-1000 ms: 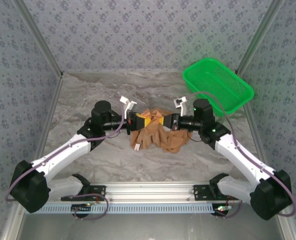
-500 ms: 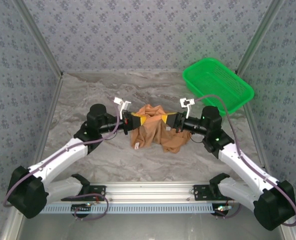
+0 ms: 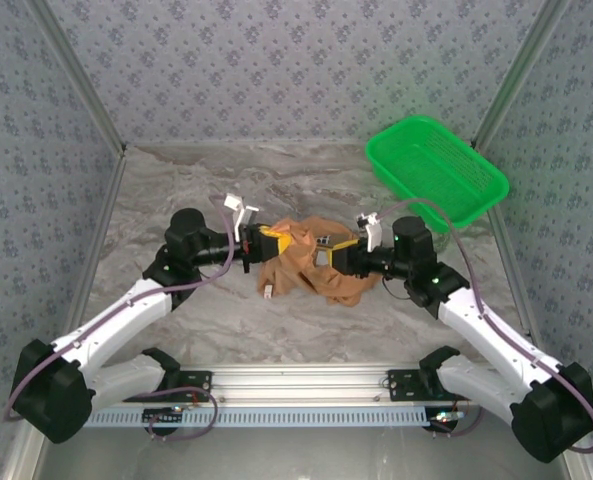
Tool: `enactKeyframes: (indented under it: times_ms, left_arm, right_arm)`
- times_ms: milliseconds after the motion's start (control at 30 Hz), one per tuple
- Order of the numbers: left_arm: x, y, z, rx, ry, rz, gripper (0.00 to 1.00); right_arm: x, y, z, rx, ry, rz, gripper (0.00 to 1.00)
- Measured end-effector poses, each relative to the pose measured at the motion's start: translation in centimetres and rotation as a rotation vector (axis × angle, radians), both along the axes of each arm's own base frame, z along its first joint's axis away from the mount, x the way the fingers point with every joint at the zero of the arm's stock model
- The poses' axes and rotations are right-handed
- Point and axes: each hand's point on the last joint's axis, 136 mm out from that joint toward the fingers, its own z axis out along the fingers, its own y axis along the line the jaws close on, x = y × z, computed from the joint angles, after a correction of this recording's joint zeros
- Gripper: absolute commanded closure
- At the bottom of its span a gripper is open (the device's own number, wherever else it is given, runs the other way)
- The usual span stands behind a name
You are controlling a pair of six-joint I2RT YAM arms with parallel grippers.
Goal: Fold the inside-out t-shirt
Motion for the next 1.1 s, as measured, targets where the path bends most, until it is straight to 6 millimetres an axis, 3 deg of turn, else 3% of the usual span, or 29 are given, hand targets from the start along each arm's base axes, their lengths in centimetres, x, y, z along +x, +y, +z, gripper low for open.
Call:
enactKeyframes:
  times_ms: [267,400,667,767,1000,1100]
  left_arm:
    - [-1.6,0.4,-0.8,0.096,-0.114,-0.06,1.0]
    - [-2.1,0.6,-1.7,0.131,-0.136,-0.084,1.0]
    - [-2.4,0.7,-2.3,0.167,-0.145,-0.099,1.0]
    - [-2.4,0.8,-2.4,0.173,-0.144,-0.098,1.0]
    - [-1.5,1.0,-3.1,0.206,-0.137,-0.044,1.0]
    - [-0.9,1.1,-3.3,0.219,-0.136,-0.01,1.0]
  right_arm:
    - [1.4,1.3,4.0,0.043,-0.033,0.075,0.41]
    - [2.6,2.9,3.2,0.054,0.047,0.138,0.31]
    - [2.4,6.1,1.0,0.126,0.223,0.257,0.34]
    - [1.8,7.2,1.2,0.164,0.249,0.298,0.43]
    - [1.3,7.8,2.6,0.289,0.284,0.326,1.0]
    - [1.9,6.4,3.0,0.299,0.273,0.272,1.0]
